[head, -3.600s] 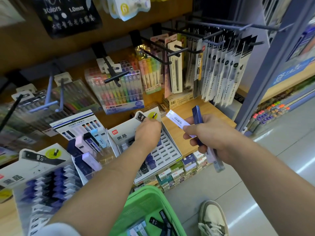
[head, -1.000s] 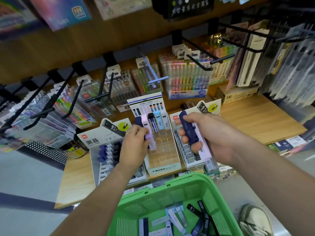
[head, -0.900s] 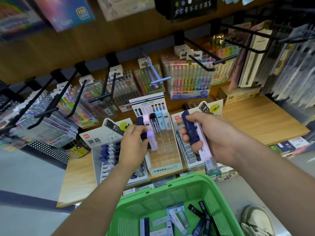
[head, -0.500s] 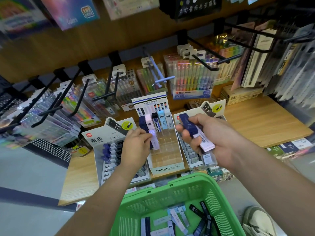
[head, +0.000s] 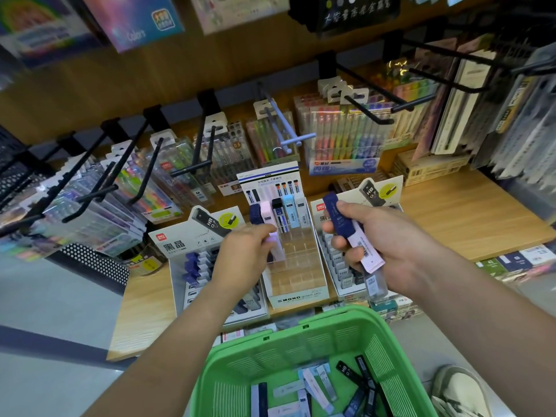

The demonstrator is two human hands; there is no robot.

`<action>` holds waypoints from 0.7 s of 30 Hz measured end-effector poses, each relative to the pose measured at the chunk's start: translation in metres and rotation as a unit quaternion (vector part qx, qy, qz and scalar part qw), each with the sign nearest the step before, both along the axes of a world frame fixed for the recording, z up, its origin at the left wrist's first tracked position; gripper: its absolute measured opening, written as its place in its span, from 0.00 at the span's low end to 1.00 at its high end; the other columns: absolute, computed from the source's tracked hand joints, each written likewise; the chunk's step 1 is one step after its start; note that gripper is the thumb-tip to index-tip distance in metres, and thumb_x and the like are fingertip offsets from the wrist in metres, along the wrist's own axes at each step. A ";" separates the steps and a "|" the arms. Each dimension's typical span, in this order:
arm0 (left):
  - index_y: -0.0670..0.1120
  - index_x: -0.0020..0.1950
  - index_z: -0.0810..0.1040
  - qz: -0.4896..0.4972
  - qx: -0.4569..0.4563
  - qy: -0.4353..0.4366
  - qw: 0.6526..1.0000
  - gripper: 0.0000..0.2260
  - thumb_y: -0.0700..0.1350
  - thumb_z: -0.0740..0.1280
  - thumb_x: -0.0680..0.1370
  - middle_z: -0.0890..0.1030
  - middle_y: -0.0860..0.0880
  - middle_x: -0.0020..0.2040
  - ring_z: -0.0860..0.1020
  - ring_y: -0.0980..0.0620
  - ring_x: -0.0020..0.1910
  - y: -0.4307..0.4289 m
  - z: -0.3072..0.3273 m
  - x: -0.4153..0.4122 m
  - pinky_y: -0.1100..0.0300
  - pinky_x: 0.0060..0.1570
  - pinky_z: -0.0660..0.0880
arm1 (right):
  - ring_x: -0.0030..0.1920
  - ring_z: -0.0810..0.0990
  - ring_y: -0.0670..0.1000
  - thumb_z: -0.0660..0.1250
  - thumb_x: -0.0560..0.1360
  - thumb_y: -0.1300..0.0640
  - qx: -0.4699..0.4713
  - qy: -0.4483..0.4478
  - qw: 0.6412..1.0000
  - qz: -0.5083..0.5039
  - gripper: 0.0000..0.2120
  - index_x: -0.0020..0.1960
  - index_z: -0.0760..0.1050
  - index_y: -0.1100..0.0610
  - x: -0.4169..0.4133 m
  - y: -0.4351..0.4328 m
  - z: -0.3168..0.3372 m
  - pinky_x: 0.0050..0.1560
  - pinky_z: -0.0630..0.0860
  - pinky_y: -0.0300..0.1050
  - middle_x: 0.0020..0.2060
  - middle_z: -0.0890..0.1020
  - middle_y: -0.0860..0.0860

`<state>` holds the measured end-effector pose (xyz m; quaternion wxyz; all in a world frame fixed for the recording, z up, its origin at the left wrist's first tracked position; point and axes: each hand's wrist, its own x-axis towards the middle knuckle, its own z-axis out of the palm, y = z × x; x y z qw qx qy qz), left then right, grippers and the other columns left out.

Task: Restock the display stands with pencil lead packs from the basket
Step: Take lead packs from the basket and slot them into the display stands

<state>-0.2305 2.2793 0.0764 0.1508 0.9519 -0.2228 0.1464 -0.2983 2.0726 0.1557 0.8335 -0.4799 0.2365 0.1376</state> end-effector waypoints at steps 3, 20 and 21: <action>0.44 0.51 0.85 -0.005 -0.021 -0.025 0.999 0.07 0.41 0.72 0.74 0.85 0.47 0.47 0.79 0.46 0.46 -0.006 0.012 0.012 0.58 0.48 0.73 | 0.23 0.74 0.47 0.61 0.82 0.57 0.008 0.004 1.000 -0.018 0.09 0.54 0.75 0.63 0.001 -0.004 -0.001 0.16 0.64 0.35 0.32 0.82 0.55; 0.44 0.50 0.84 -0.013 0.091 0.007 0.996 0.06 0.42 0.68 0.77 0.80 0.47 0.47 0.71 0.46 0.48 -0.024 -0.017 0.034 0.55 0.46 0.69 | 0.24 0.75 0.48 0.59 0.79 0.62 0.040 0.013 0.999 -0.022 0.10 0.57 0.74 0.65 0.000 -0.005 -0.001 0.17 0.65 0.35 0.34 0.81 0.57; 0.43 0.51 0.84 -0.012 0.088 -0.002 0.996 0.07 0.41 0.68 0.76 0.79 0.46 0.48 0.71 0.46 0.48 -0.026 -0.020 0.034 0.55 0.46 0.69 | 0.24 0.76 0.48 0.59 0.79 0.62 0.049 0.017 0.998 -0.019 0.11 0.58 0.74 0.65 0.000 -0.005 -0.001 0.17 0.65 0.35 0.35 0.81 0.57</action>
